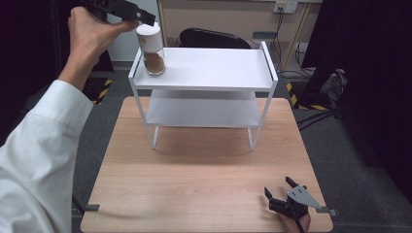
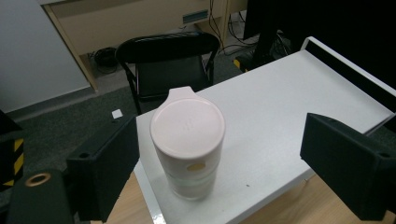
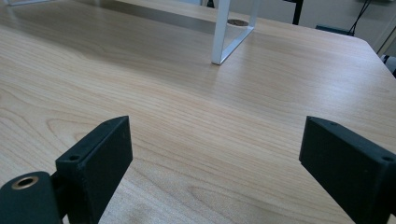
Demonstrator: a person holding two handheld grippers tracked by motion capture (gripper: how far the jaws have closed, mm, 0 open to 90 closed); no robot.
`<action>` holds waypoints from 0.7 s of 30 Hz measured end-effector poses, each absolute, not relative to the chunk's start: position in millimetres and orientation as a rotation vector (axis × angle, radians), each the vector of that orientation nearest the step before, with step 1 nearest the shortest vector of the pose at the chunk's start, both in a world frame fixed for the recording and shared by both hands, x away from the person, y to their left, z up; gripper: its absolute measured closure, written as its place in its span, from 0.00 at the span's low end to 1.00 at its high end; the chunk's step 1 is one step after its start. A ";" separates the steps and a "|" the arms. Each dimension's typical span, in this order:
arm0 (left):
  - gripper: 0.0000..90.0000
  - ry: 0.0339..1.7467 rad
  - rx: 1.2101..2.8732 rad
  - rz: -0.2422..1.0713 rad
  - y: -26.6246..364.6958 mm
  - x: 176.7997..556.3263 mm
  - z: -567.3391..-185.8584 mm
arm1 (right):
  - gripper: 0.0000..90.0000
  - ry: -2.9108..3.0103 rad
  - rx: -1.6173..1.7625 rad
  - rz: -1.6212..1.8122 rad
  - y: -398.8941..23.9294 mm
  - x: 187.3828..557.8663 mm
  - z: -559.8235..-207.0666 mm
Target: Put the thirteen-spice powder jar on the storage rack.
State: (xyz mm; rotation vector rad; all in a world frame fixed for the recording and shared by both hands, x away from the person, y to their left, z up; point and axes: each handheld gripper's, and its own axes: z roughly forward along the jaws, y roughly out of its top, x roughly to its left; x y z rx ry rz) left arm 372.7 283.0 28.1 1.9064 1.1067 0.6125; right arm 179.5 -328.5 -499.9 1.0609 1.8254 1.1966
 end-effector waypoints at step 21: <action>0.11 0.841 1.824 0.502 351.7 274.8 21.7 | 0.10 1.838 1.054 1.167 -324.5 178.9 -498.4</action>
